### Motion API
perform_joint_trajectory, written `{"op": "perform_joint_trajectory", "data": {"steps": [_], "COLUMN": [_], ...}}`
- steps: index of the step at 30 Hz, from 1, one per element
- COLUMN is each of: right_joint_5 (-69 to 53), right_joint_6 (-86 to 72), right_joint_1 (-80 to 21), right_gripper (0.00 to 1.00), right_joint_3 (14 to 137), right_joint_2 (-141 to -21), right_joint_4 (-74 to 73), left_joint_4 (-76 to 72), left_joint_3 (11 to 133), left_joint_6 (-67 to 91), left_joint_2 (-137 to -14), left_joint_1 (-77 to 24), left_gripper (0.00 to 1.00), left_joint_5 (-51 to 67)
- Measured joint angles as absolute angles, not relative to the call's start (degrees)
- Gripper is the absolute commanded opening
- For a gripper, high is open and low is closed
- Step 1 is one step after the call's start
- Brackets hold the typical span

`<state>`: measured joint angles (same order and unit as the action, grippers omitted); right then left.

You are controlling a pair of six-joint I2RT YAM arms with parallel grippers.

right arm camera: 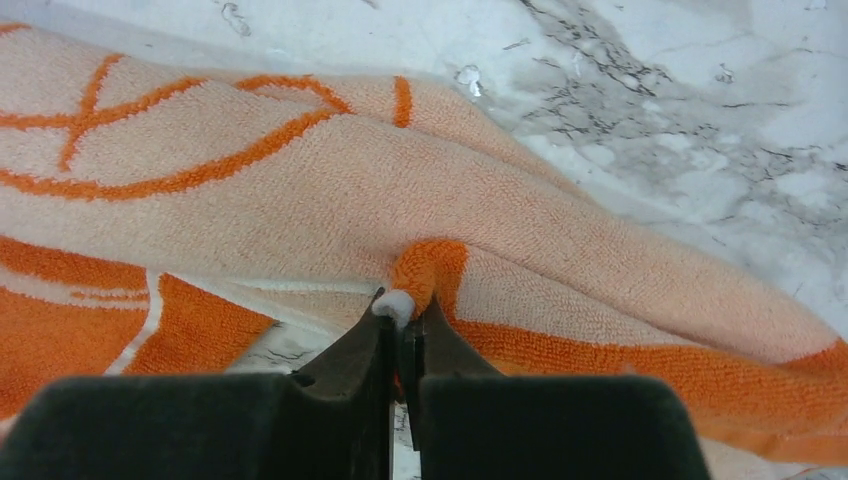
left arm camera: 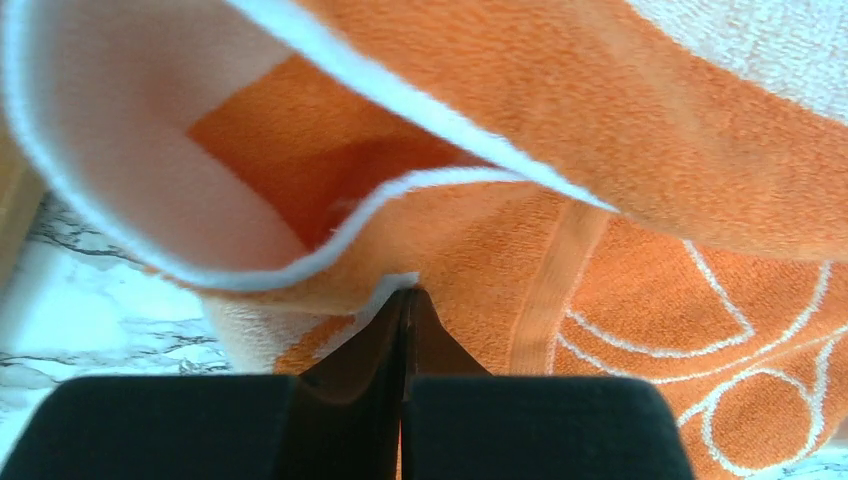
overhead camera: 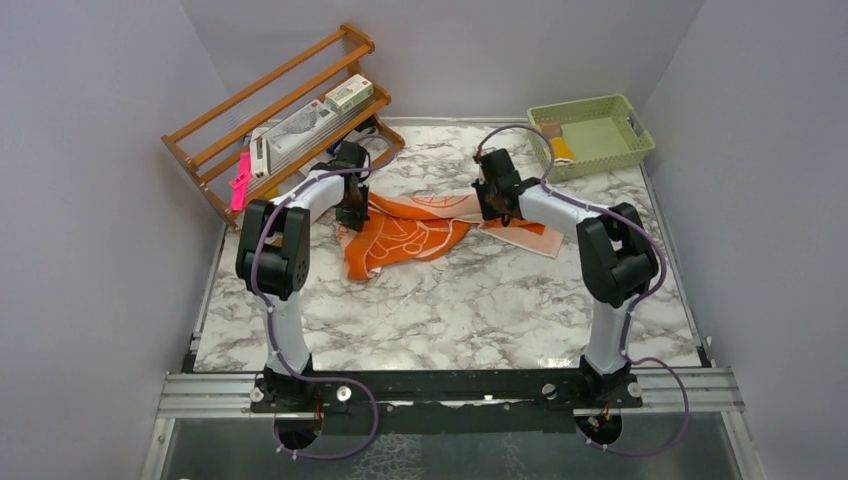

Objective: Roll the towels
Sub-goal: Flatten out the towel at the center of the board.

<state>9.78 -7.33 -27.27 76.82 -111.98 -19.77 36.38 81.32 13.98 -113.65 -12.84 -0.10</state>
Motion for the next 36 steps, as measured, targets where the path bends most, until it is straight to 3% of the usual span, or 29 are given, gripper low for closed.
{"op": "perform_joint_trajectory", "data": {"steps": [8, 15, 23, 26, 32, 36], "right_joint_5": [8.6, 10.2, 10.2, 9.6, 9.2, 8.7], "right_joint_6": [-9.3, -10.0, -10.7, -10.9, -10.8, -10.6], "right_joint_1": [-24.7, -24.7, -24.7, -24.7, -24.7, -24.7], "right_gripper": [0.01, 0.01, 0.01, 0.01, 0.01, 0.01], "right_joint_3": [75.9, 78.7, 78.0, 76.8, 74.9, 74.9], "right_joint_2": [-103.3, -89.8, -77.2, -75.2, -79.6, -83.9], "right_joint_4": [-23.7, -26.8, -30.0, -30.4, -30.9, -30.9], "left_joint_4": [39.8, 40.3, 39.8, 37.8, 31.7, 30.8], "left_joint_3": [85.2, 89.6, 88.0, 81.7, 63.5, 63.0], "left_joint_6": [11.9, 11.4, 13.0, 14.7, 19.6, 21.3], "left_joint_2": [-109.4, -90.7, -73.5, -72.3, -81.5, -88.1], "left_joint_1": [-8.9, -1.1, -0.1, -1.2, -17.3, -22.5], "left_gripper": [0.00, 0.00, 0.00, 0.29, 0.53, 0.66], "left_joint_5": [-0.9, -1.0, 1.0, 6.9, 8.8, 7.6]}}
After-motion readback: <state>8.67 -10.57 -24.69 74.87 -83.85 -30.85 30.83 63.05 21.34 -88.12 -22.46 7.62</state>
